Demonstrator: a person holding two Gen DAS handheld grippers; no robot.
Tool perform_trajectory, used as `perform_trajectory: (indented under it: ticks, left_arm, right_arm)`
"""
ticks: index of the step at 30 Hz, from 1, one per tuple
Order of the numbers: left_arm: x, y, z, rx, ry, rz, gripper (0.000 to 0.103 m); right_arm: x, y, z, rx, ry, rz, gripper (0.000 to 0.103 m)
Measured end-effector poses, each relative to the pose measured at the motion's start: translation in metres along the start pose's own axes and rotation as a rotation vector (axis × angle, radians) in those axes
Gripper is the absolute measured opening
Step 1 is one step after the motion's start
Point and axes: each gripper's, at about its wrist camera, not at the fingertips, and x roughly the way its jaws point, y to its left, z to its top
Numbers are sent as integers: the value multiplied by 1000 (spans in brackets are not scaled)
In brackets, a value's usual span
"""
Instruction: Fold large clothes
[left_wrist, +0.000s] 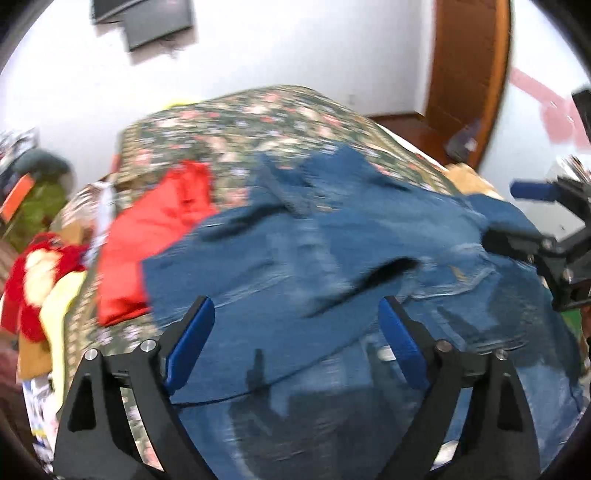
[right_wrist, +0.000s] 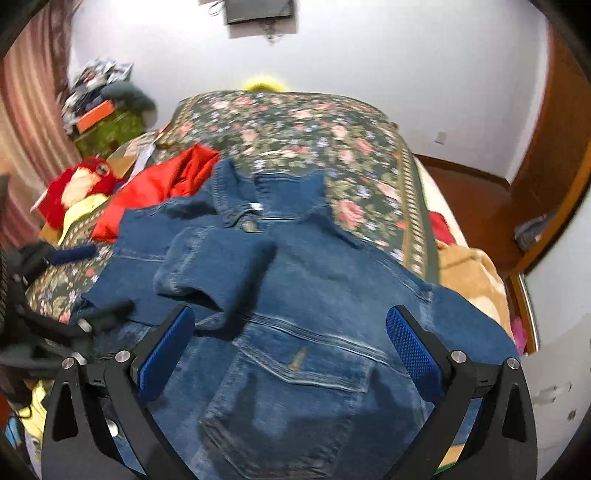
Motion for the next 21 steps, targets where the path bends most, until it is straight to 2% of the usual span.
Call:
perform_trajectory:
  ticks: [6, 8, 11, 14, 17, 21]
  left_arm:
    - [4, 74, -27, -137, 38, 114, 91]
    - [12, 96, -40, -216, 63, 109, 91]
    - [27, 121, -62, -332, 119, 95, 91]
    - [45, 133, -81, -398, 164, 109, 91]
    - [60, 137, -93, -399, 202, 149, 91]
    - [78, 140, -106, -404, 240, 159, 91]
  right_arm:
    - [40, 46, 10, -139, 102, 57, 103]
    - [61, 62, 13, -200, 152, 63, 103]
    - [88, 82, 15, -279, 211, 26, 103]
    - [115, 103, 15, -397, 254, -12, 103]
    - [131, 117, 12, -507, 251, -64, 103]
    - [133, 122, 15, -588, 171, -94, 99]
